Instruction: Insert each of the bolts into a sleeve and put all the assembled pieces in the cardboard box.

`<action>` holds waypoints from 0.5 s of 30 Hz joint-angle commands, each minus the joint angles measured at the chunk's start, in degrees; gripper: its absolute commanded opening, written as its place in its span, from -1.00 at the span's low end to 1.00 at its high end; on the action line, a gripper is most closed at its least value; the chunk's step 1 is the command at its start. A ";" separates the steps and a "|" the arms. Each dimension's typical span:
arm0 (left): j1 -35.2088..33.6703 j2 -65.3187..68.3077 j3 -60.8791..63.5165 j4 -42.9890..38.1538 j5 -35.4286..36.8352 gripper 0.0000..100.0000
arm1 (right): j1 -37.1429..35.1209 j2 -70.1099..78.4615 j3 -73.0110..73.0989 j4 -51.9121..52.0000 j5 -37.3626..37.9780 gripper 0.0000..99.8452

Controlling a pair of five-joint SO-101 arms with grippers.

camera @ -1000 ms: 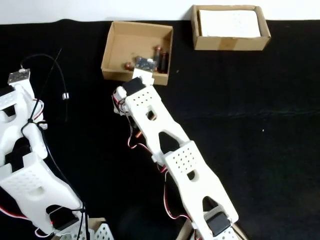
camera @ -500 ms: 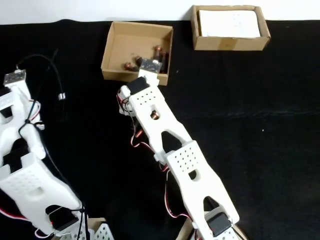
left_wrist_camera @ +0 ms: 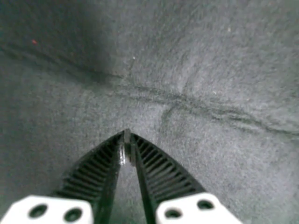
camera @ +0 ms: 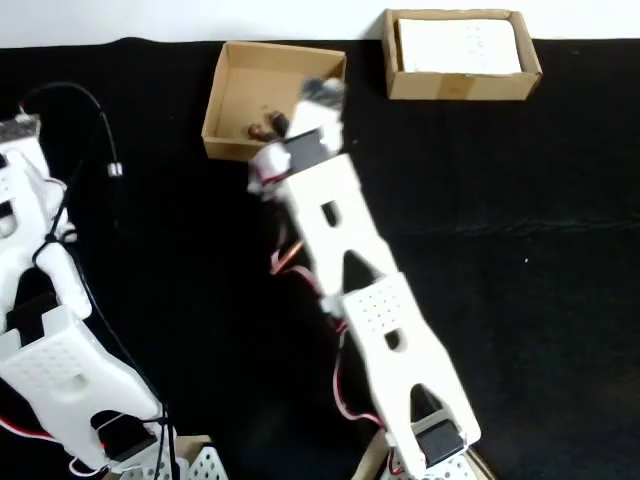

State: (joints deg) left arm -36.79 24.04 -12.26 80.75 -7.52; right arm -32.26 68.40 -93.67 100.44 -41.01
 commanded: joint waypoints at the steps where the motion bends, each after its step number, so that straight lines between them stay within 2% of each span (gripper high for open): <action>1: 1.36 -3.56 -5.58 3.43 0.35 -0.98 | 3.74 -7.16 -6.20 0.48 3.60 -0.98; 4: 5.67 -3.56 -9.01 7.65 0.44 -0.98 | 7.43 -12.70 -6.02 0.57 6.42 -0.98; 7: 12.79 -4.70 -10.86 11.60 0.44 -0.98 | 12.35 -18.24 -6.02 0.66 9.67 -0.98; 12: 27.91 -13.05 -9.71 12.04 0.09 -0.98 | 21.93 -25.98 -5.93 0.75 14.77 -0.98; 15: 38.29 -17.01 -7.87 11.96 -3.16 -0.92 | 26.86 -29.05 -5.85 0.75 18.73 -0.99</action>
State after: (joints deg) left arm -8.48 12.97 -20.44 92.53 -8.48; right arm -9.76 46.51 -94.11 100.53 -25.63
